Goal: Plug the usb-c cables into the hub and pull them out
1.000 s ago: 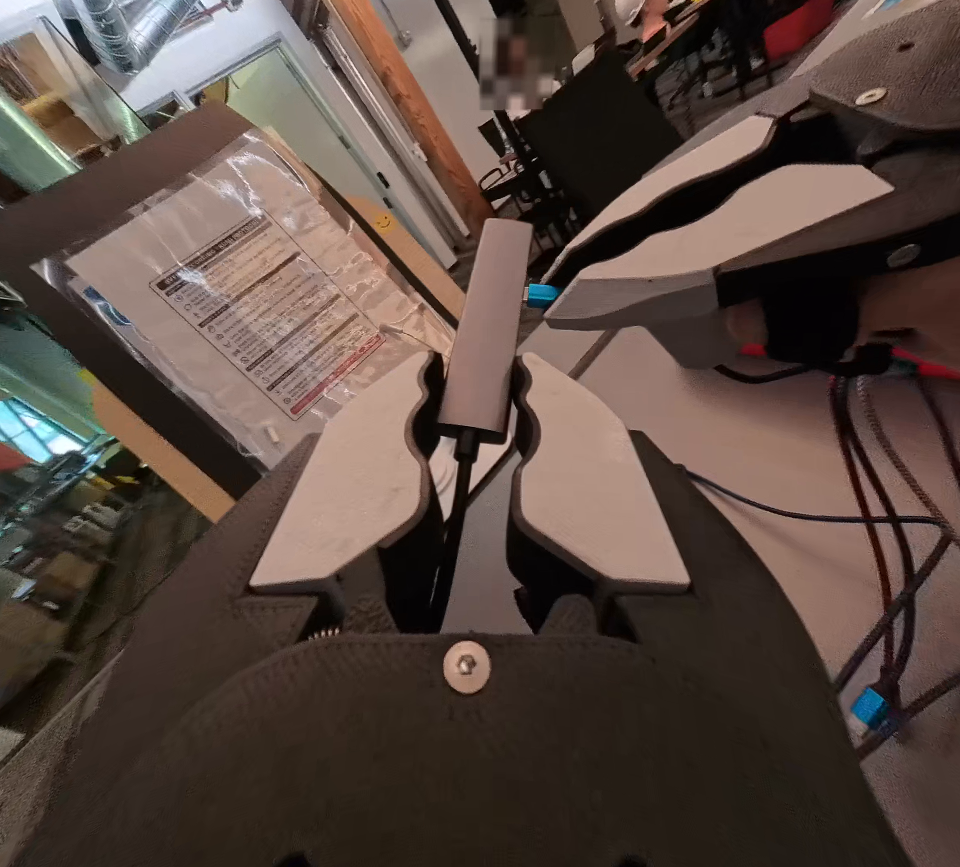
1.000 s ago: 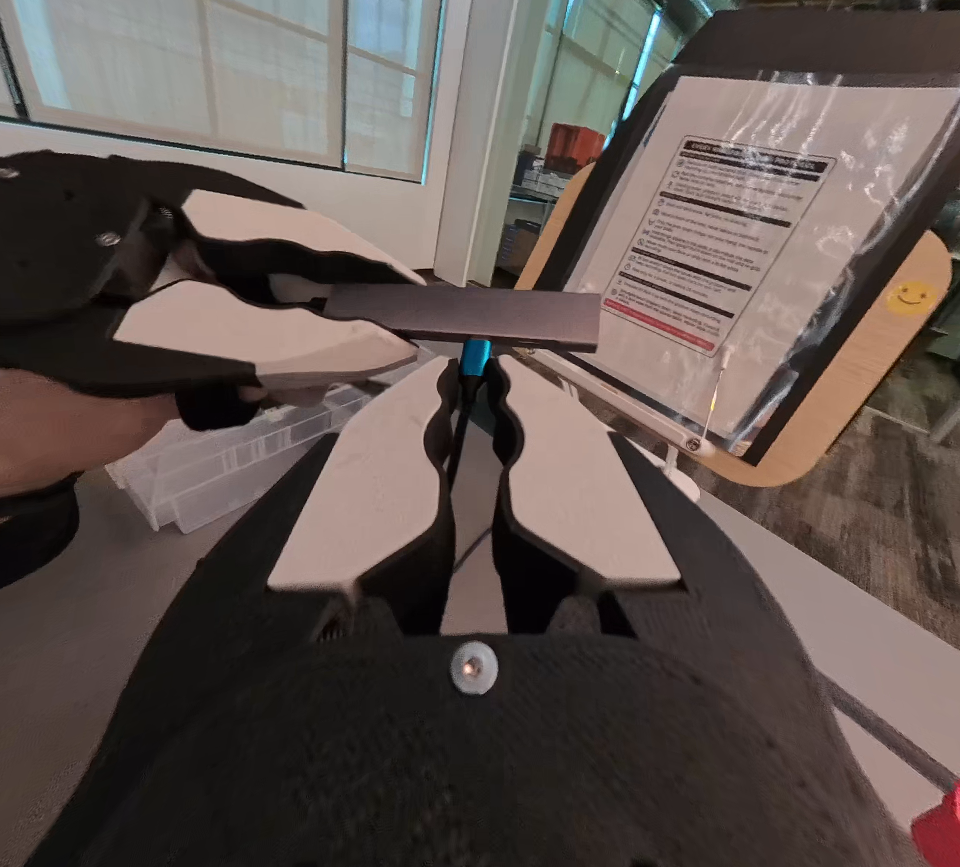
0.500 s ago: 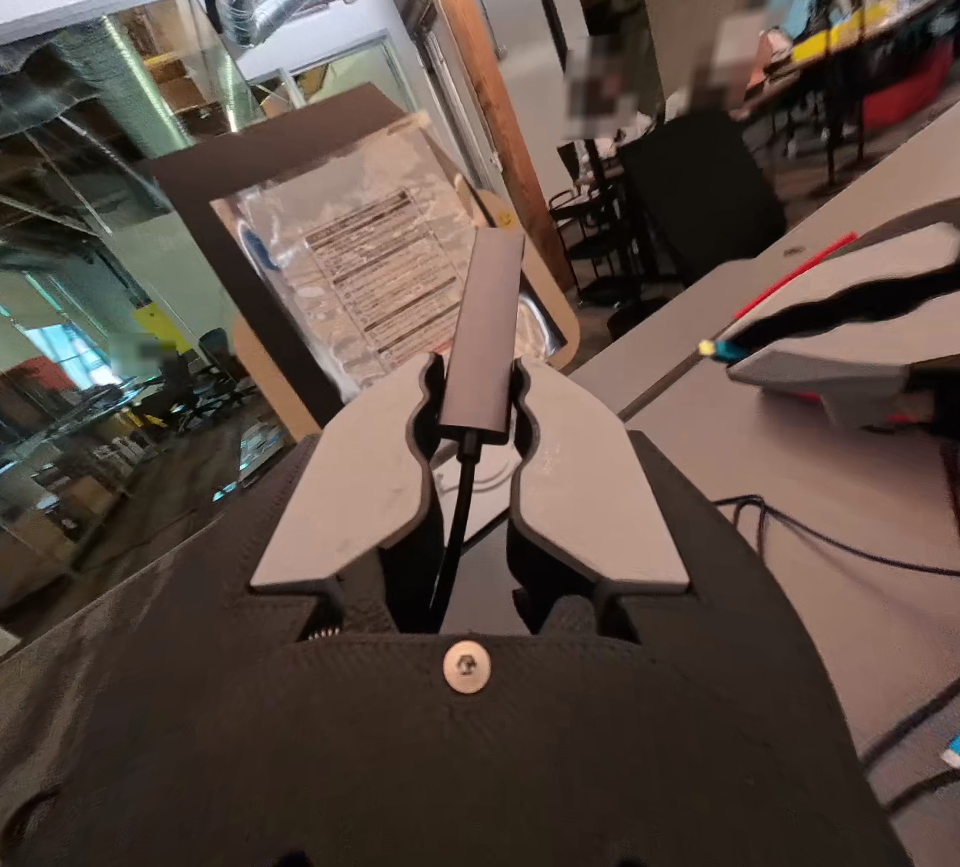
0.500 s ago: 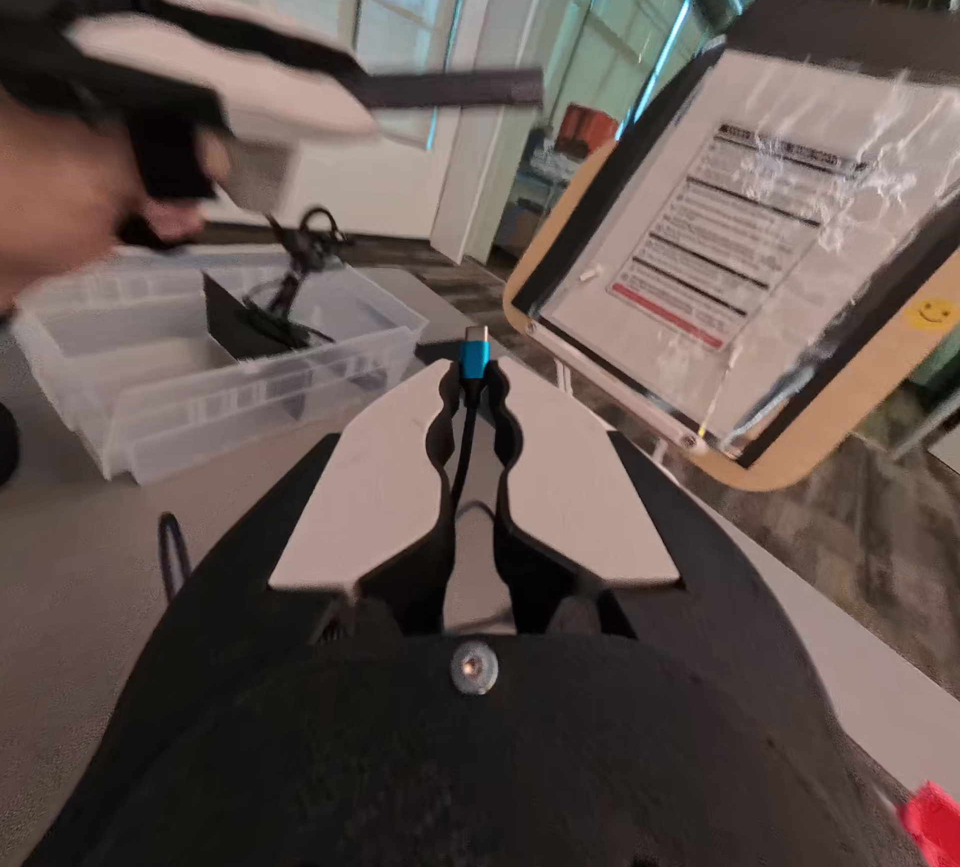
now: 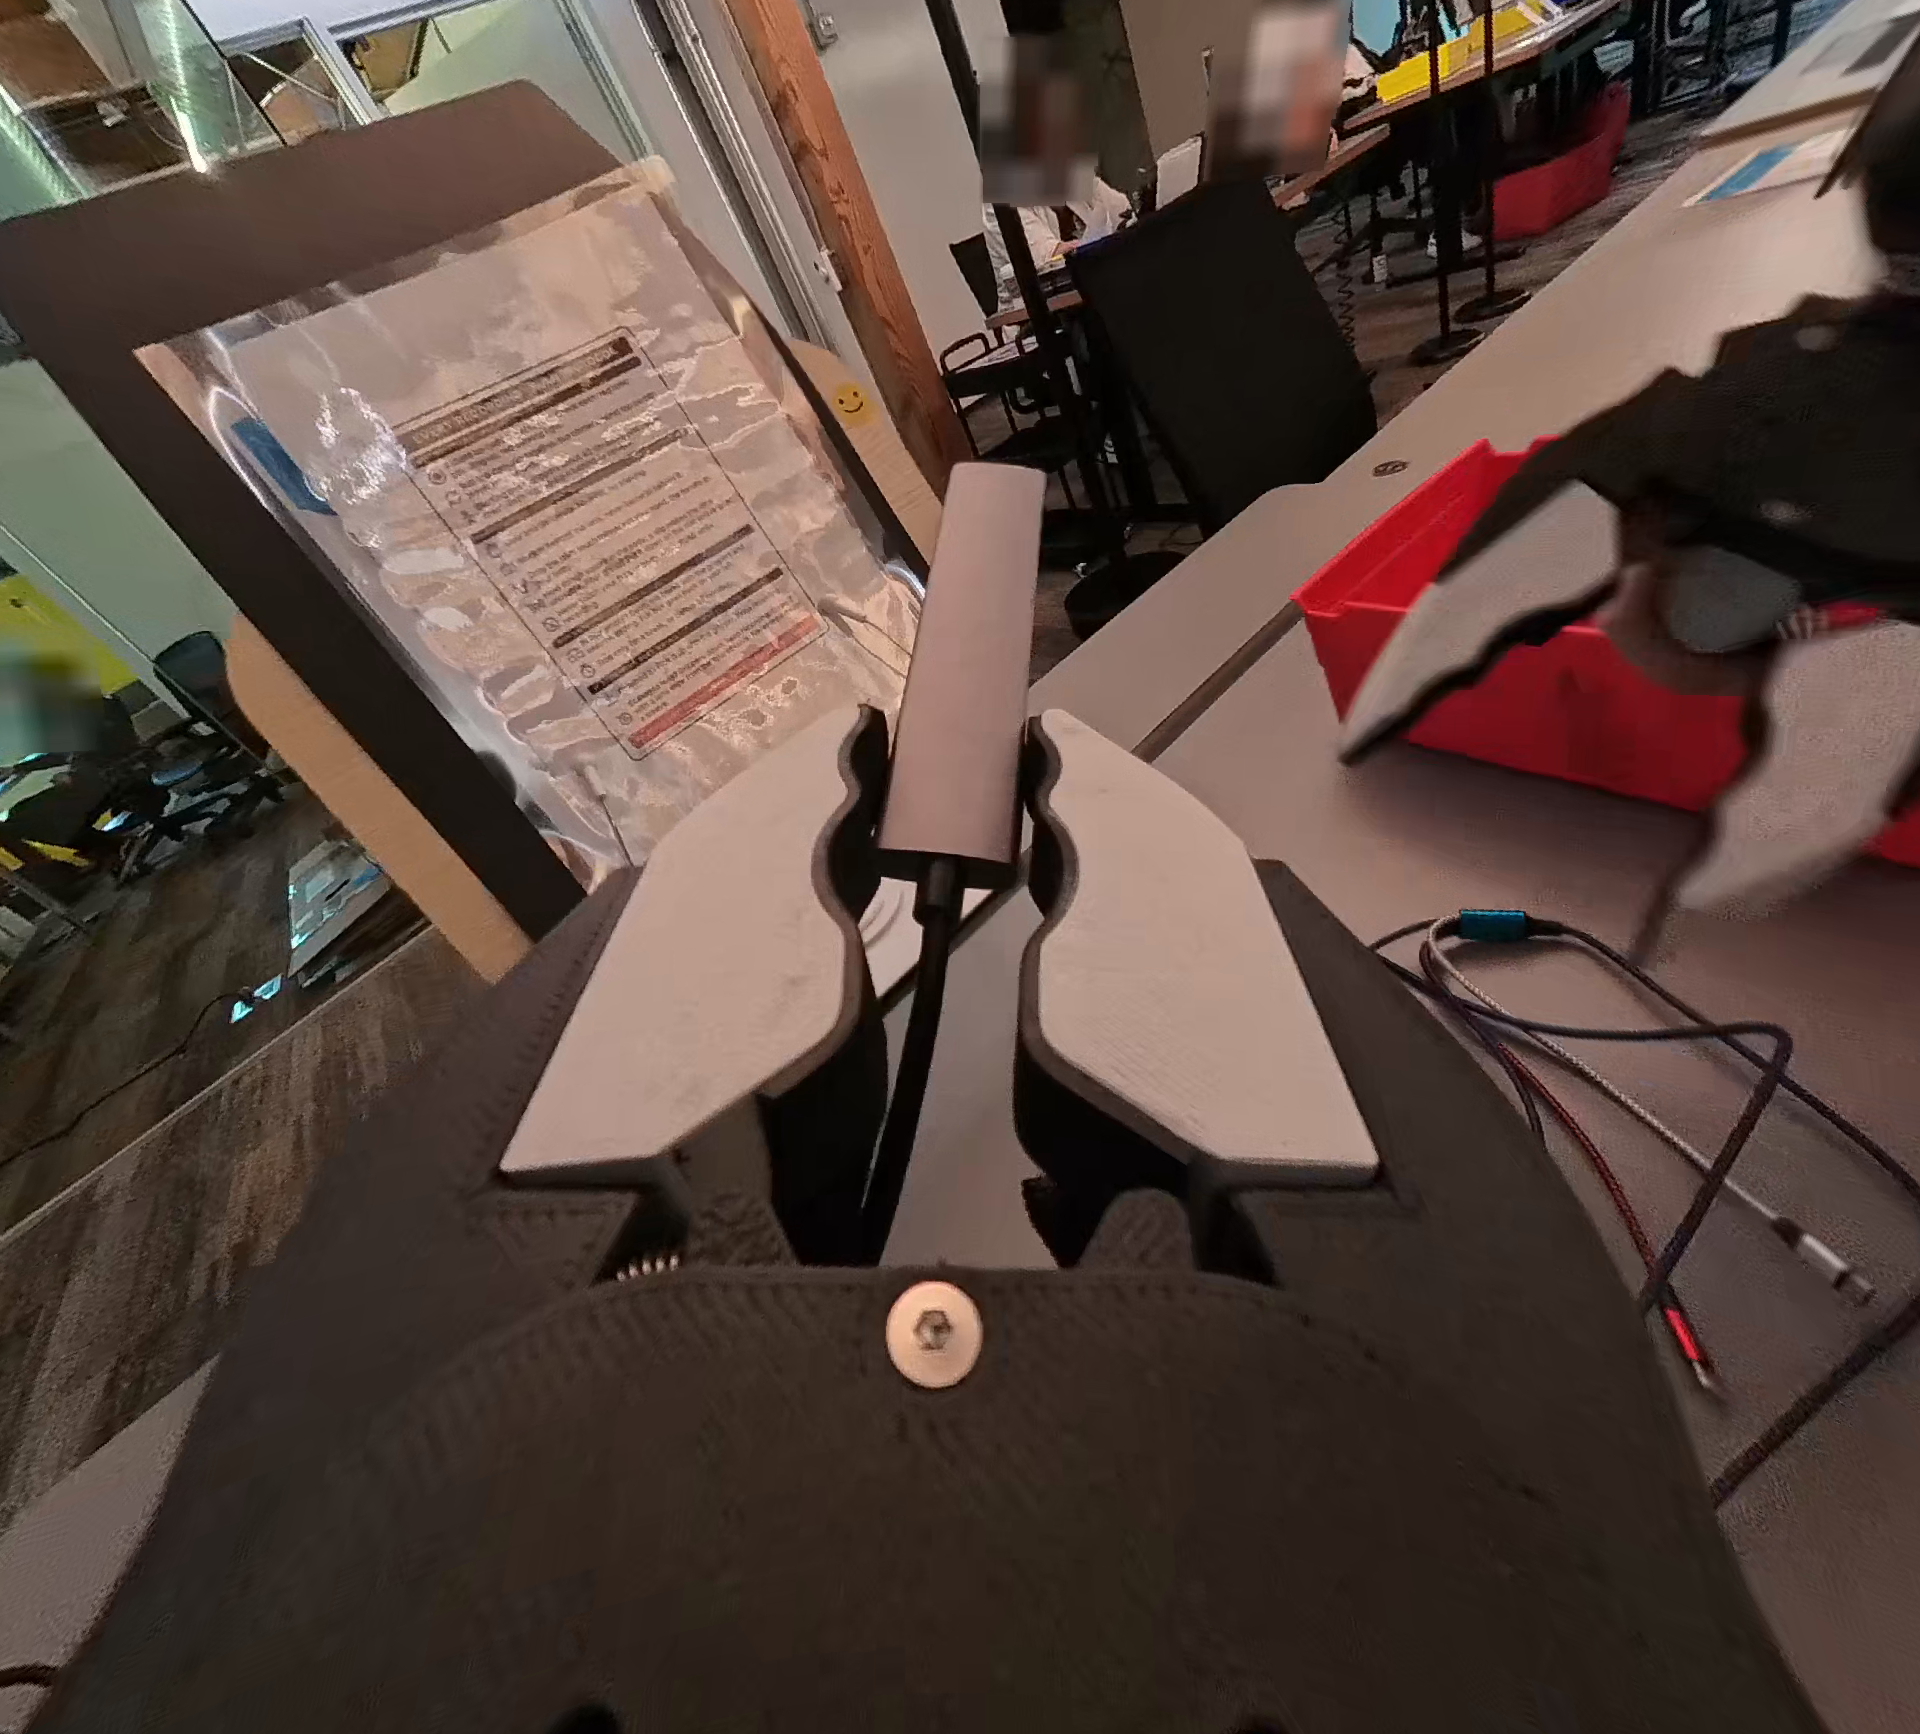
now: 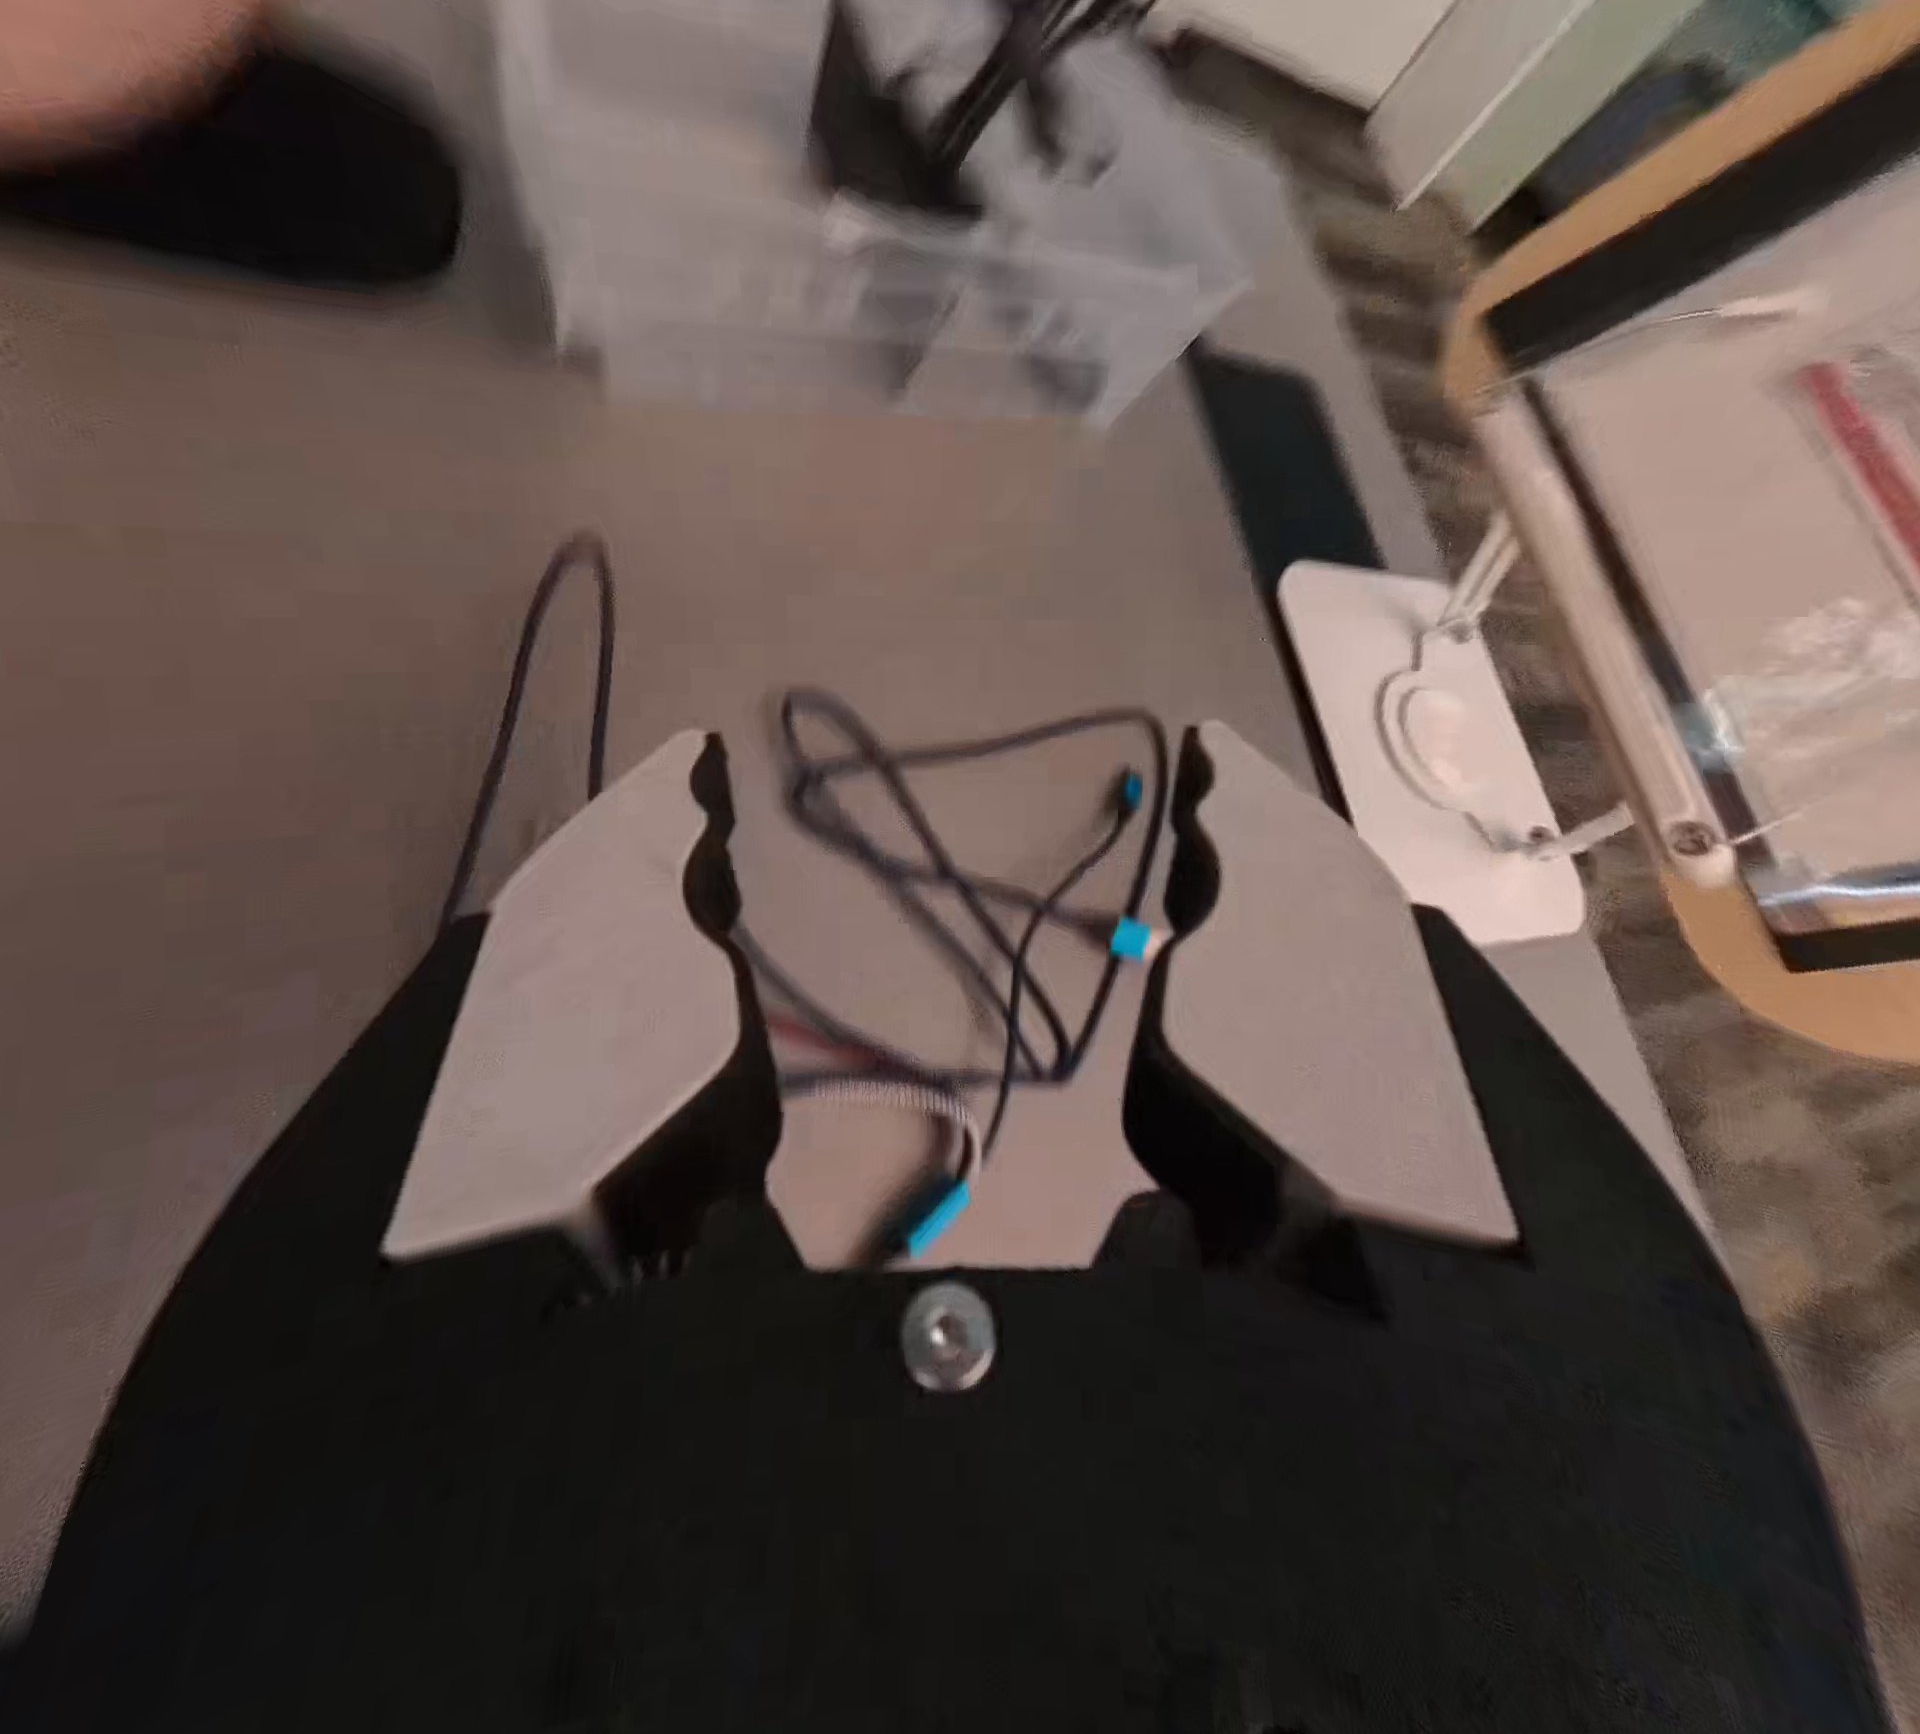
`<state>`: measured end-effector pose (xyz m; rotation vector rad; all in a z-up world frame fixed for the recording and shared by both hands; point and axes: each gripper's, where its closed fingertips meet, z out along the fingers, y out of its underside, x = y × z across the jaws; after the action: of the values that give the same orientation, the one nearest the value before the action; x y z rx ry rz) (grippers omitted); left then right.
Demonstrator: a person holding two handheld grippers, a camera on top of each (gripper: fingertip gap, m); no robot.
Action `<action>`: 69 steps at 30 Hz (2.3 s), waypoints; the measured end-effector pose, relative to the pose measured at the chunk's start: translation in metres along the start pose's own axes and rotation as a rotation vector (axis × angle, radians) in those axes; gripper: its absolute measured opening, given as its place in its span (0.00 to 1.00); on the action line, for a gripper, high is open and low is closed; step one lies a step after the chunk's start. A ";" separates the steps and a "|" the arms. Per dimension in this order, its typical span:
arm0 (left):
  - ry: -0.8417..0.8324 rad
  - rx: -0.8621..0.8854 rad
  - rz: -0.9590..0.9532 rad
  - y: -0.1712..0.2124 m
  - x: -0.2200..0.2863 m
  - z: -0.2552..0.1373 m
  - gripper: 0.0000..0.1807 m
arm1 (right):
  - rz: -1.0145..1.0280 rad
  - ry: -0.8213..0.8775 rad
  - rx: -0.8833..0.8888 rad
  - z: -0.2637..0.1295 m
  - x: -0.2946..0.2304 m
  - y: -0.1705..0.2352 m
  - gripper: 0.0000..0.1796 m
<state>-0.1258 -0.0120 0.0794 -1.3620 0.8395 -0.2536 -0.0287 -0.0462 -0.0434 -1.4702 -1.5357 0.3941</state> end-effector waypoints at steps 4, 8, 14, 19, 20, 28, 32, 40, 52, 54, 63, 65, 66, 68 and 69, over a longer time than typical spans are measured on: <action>0.012 0.007 -0.043 0.000 -0.007 -0.004 0.14 | -0.301 -0.093 -0.455 0.014 -0.032 0.063 0.51; 0.010 0.017 -0.053 -0.003 -0.012 -0.008 0.14 | -0.499 -0.292 -0.837 0.017 -0.036 0.131 0.56; 0.007 0.002 -0.051 0.000 -0.013 -0.008 0.14 | -0.479 -0.488 -0.761 0.060 -0.046 0.148 0.63; 0.033 -0.026 -0.050 0.008 -0.008 -0.001 0.14 | -0.404 -0.625 -0.800 0.077 -0.046 0.154 0.76; 0.040 -0.033 -0.051 0.010 -0.007 0.000 0.14 | -0.403 -0.655 -0.802 0.079 -0.047 0.155 0.76; 0.061 -0.050 -0.049 0.013 -0.002 0.004 0.14 | -0.344 -0.643 -0.762 0.079 -0.043 0.145 0.50; 0.062 -0.035 -0.058 0.009 -0.003 0.001 0.14 | -0.254 -0.616 -0.715 0.070 -0.051 0.141 0.11; 0.065 -0.002 -0.049 -0.003 0.001 -0.006 0.14 | -0.130 -0.413 -0.712 0.058 -0.059 0.140 0.03; 0.051 0.044 -0.057 -0.018 -0.001 -0.018 0.14 | -0.108 0.017 -0.579 -0.059 0.045 0.032 0.04; 0.051 0.046 -0.059 -0.019 -0.002 -0.019 0.14 | -0.064 0.101 -0.515 -0.101 0.069 0.008 0.04; 0.047 0.060 -0.062 -0.022 -0.001 -0.020 0.14 | -0.031 0.250 -0.715 -0.224 0.066 0.093 0.04; 0.053 0.061 -0.061 -0.023 0.001 -0.020 0.14 | -0.007 0.180 -0.753 -0.223 0.040 0.137 0.04; 0.054 0.060 -0.059 -0.023 0.002 -0.020 0.14 | 0.015 0.156 -0.774 -0.223 0.029 0.158 0.04; 0.060 0.056 -0.055 -0.023 0.005 -0.018 0.14 | 0.057 0.099 -0.812 -0.221 0.006 0.195 0.03; 0.064 0.053 -0.053 -0.022 0.007 -0.018 0.14 | 0.086 0.047 -0.809 -0.218 -0.007 0.209 0.04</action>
<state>-0.1256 -0.0348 0.0979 -1.3335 0.8447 -0.3599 0.2662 -0.0840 -0.0960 -2.1371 -1.6826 -0.2595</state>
